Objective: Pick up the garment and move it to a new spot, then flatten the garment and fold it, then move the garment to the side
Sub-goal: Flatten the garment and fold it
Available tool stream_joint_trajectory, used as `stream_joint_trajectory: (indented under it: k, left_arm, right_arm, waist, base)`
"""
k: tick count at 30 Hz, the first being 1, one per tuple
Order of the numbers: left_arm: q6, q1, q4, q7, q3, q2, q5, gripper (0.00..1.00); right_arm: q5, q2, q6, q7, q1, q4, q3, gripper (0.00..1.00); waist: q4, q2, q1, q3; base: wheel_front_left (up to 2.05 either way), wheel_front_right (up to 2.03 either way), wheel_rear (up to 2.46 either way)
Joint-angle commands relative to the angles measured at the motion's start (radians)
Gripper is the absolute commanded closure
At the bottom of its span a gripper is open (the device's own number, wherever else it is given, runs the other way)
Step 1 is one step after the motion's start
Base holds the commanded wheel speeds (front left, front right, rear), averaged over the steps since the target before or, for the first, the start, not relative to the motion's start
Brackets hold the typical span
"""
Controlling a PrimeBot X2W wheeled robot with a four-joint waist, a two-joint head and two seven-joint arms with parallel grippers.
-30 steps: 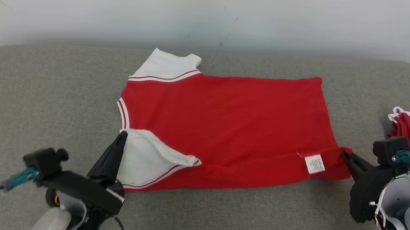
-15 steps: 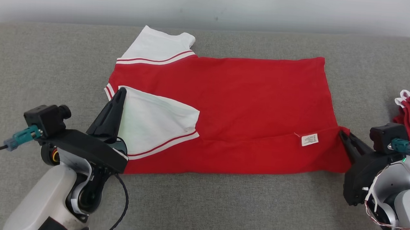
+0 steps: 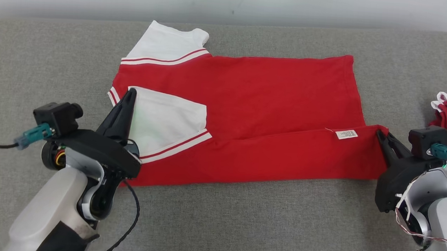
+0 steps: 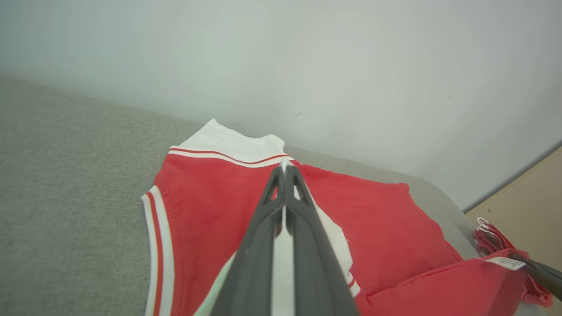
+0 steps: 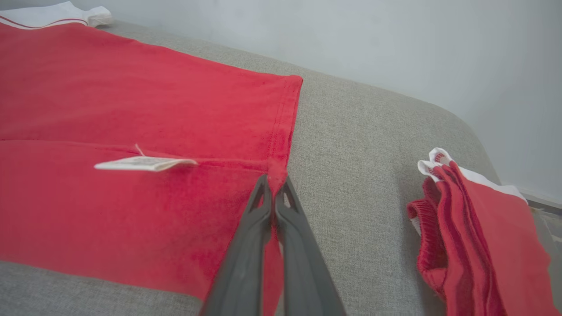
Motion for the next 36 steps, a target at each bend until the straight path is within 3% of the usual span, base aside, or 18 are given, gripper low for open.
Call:
stream_joint_trajectory:
  k: [1, 17, 18, 19, 20, 21, 30, 36]
  left_arm:
    - [-0.008, -0.022, 0.002, -0.005, -0.001, -0.007, 0.013, 1.0]
    - [-0.016, -0.178, 0.162, 0.013, -0.074, -0.025, 0.095, 1.0]
    - [-0.011, -0.183, 0.173, 0.007, -0.073, -0.023, 0.097, 1.0]
    - [-0.006, -0.19, 0.182, -0.005, -0.075, -0.019, 0.111, 1.0]
    - [-0.003, -0.195, 0.189, -0.012, -0.082, -0.014, 0.125, 0.67]
    - [0.0, -0.194, 0.202, -0.016, -0.091, -0.014, 0.136, 0.0]
    - [0.025, -0.147, 0.244, -0.063, -0.11, 0.008, 0.192, 0.0]
    - [0.057, -0.045, 0.224, -0.005, -0.126, 0.059, 0.182, 0.0]
  right_arm:
    - [-0.005, 0.006, 0.001, 0.0, -0.014, 0.005, -0.005, 1.0]
    - [-0.035, 0.064, 0.001, -0.011, -0.066, 0.106, 0.005, 1.0]
    - [-0.037, 0.068, 0.001, -0.017, -0.072, 0.108, 0.008, 0.77]
    - [-0.034, 0.073, 0.001, -0.023, -0.078, 0.114, 0.008, 0.0]
    - [-0.03, 0.076, 0.001, -0.03, -0.08, 0.12, 0.007, 0.0]
    - [-0.029, 0.079, 0.001, -0.035, -0.08, 0.13, 0.007, 0.0]
    - [0.002, 0.064, 0.001, -0.011, -0.048, 0.123, -0.002, 0.0]
    - [0.019, 0.045, 0.001, 0.043, 0.023, 0.048, -0.046, 0.0]
  waist:
    - [0.0, -0.0001, -0.0001, 0.001]
    - [-0.037, -0.0001, -0.0001, 0.023]
    - [-0.039, -0.0001, -0.0001, 0.024]
    - [-0.04, -0.0001, -0.0001, 0.025]
    - [-0.04, -0.0001, -0.0001, 0.025]
    - [-0.04, -0.0001, -0.0001, 0.023]
    - [-0.014, -0.0001, -0.0001, -0.036]
    - [0.011, -0.0001, -0.0001, -0.081]
  base:
    - [0.0, 0.0, 0.0]
    - [0.0, 0.0, 0.0]
    - [0.0, 0.0, 0.0]
    - [0.0, 0.0, 0.0]
    - [0.0, 0.0, 0.0]
    - [0.0, 0.0, 0.0]
    - [0.0, 0.0, 0.0]
    - [0.0, 0.0, 0.0]
